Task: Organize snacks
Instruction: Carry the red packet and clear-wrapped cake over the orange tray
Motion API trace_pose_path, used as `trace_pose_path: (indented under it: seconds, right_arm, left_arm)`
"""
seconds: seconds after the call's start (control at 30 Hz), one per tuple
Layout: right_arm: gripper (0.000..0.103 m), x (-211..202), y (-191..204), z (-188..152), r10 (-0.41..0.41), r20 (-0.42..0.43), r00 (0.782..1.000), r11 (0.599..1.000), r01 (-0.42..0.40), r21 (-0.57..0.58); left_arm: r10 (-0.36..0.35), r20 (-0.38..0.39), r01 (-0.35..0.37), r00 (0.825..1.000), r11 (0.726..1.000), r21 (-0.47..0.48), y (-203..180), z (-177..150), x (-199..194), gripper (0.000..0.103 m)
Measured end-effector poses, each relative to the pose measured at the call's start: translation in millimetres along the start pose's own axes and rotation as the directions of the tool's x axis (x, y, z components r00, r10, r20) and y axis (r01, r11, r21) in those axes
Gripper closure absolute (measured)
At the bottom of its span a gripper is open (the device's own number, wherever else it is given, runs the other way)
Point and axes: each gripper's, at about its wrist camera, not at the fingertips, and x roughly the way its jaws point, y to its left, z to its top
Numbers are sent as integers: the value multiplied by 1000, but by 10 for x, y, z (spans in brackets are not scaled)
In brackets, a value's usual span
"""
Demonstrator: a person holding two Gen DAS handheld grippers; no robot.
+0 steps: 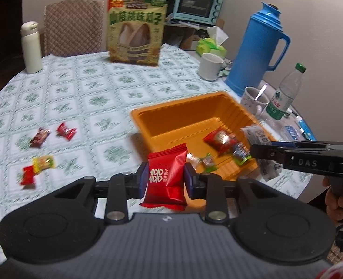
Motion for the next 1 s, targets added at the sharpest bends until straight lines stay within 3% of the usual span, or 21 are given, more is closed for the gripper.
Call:
trace_pose_path:
  seconds: [0.37, 1.0]
  right_arm:
    - [66, 292, -325, 247, 36, -7, 999, 999, -36, 17]
    - [66, 932, -505, 398, 43, -83, 996, 998, -39, 54]
  left_arm:
    - [14, 6, -14, 1000, 1000, 22, -363, 320, 512, 74]
    - [95, -77, -92, 992, 995, 41, -314, 515, 1254, 74]
